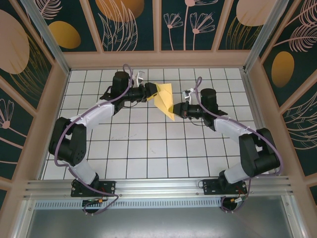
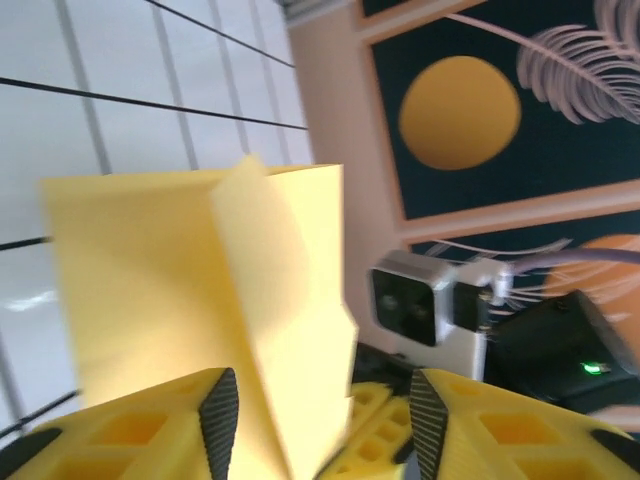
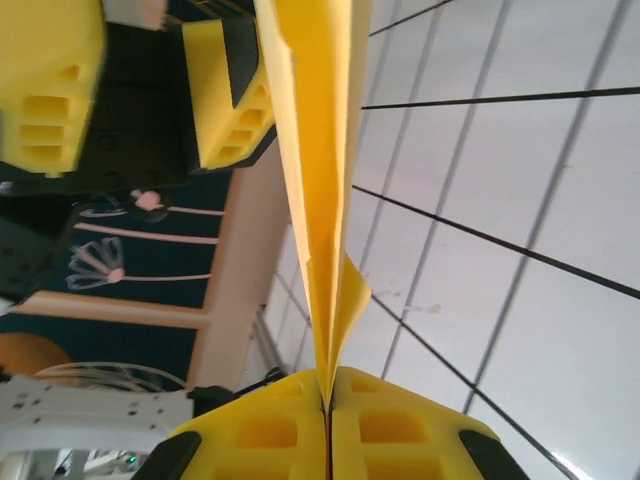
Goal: Fold a paper plane with a square sheet of paper (fold left side to right side)
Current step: Turn over the paper at the center of the table.
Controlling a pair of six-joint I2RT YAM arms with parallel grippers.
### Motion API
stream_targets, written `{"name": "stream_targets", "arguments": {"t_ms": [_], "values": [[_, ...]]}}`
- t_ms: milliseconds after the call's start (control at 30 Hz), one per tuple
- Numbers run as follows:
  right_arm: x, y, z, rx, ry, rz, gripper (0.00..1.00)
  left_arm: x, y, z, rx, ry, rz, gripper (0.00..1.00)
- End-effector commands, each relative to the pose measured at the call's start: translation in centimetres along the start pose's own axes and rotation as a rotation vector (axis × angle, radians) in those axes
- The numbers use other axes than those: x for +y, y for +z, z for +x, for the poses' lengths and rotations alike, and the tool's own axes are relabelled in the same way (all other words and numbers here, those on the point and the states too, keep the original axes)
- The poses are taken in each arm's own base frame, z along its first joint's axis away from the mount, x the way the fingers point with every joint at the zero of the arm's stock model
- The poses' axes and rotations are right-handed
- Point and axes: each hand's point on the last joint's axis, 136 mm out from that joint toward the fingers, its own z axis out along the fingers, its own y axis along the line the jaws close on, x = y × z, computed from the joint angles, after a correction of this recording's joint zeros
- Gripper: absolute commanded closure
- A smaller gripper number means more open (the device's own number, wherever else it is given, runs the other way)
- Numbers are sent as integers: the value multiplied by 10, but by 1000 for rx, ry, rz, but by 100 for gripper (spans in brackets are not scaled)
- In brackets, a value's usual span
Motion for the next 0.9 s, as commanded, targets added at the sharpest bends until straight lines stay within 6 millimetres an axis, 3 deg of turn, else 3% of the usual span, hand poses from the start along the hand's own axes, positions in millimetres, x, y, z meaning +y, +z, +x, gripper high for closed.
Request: {"name": "stream_targets", "arguments": {"t_ms": [0, 200, 400, 600, 867], "values": [[-12, -8, -6, -20, -113, 223, 92, 16, -29, -16, -97, 83, -181, 39], [-54, -17, -3, 23, -331, 919, 92, 43, -90, -36, -298, 148, -489, 28], [-69, -25, 6, 97, -550, 1449, 92, 54, -144, -38, -476, 157, -654, 25], [-77, -16, 19, 184, -751, 1739, 91, 55, -178, -34, -588, 154, -715, 22], [-101, 7, 45, 310, -844, 1765, 87, 61, -190, -30, -618, 130, -738, 20]]}}
